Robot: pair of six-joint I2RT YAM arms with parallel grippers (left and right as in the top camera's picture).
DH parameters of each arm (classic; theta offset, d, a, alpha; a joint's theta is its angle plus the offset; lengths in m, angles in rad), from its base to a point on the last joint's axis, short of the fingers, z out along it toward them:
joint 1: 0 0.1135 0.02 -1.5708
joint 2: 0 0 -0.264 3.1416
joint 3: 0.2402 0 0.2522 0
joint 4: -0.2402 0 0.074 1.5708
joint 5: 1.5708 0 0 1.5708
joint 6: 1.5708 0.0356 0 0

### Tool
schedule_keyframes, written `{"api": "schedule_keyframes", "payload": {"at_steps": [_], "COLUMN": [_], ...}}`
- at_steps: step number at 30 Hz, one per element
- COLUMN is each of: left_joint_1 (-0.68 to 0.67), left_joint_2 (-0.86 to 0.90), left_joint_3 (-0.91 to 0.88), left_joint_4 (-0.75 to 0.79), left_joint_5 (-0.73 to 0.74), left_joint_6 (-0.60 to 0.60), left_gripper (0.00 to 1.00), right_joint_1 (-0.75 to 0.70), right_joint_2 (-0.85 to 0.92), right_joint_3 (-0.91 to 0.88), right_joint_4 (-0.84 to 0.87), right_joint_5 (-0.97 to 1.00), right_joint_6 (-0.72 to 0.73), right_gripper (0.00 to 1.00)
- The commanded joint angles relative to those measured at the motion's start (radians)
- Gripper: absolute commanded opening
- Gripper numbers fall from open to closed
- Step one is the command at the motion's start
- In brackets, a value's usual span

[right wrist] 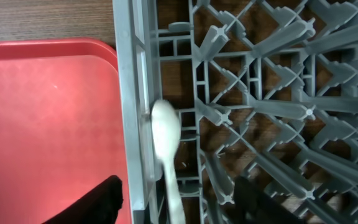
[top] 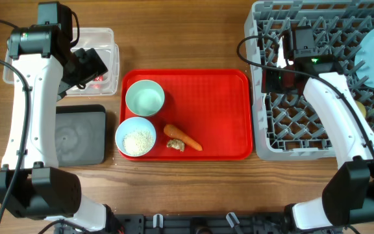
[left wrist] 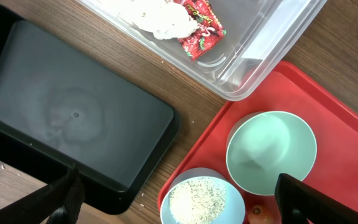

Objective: Sort waste into correct bins and load items into the dishwasher rack
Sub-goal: 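Carry the spoon right and drop it into the dish rack, then reach right gripper to the light-green bowl and grip its rim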

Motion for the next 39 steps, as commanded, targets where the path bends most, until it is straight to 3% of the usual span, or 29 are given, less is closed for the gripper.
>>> {"api": "schedule_keyframes", "payload": {"at_steps": [1, 4, 9, 15, 28, 33, 36, 39], "left_joint_1": [0.000, -0.001, -0.001, -0.001, 0.000, 0.000, 0.000, 0.000], "left_joint_2": [-0.009, -0.009, -0.009, -0.009, -0.009, -0.009, -0.009, -0.009], "left_joint_3": [0.007, 0.007, 0.007, 0.007, 0.007, 0.007, 0.007, 0.007], "left_joint_4": [0.000, 0.000, 0.000, 0.000, 0.000, 0.000, 0.000, 0.000], "left_joint_5": [0.010, 0.032, 0.031, 0.031, 0.031, 0.031, 0.031, 0.031], "left_joint_6": [-0.006, -0.005, -0.005, -0.006, -0.006, -0.006, -0.006, -0.006], "left_gripper": [1.00, 1.00, 1.00, 1.00, 1.00, 1.00, 1.00, 1.00], "right_joint_1": [0.000, 0.000, 0.022, 0.158, 0.538, 0.604, 0.607, 0.601], "right_joint_2": [-0.012, -0.045, -0.118, -0.113, 0.186, 0.348, 0.399, 0.412], "right_joint_3": [-0.004, -0.003, -0.003, -0.003, -0.003, -0.003, -0.003, -0.003], "right_joint_4": [0.004, 0.008, 0.082, 0.161, 0.500, 0.614, 0.645, 0.666], "right_joint_5": [-0.029, -0.088, -0.345, -0.378, -0.369, -0.218, -0.216, -0.214], "right_joint_6": [0.000, -0.004, -0.080, -0.057, 0.163, 0.266, 0.309, 0.349], "right_gripper": [0.63, 0.63, 0.63, 0.68, 0.71, 0.69, 0.59, 0.36]}}
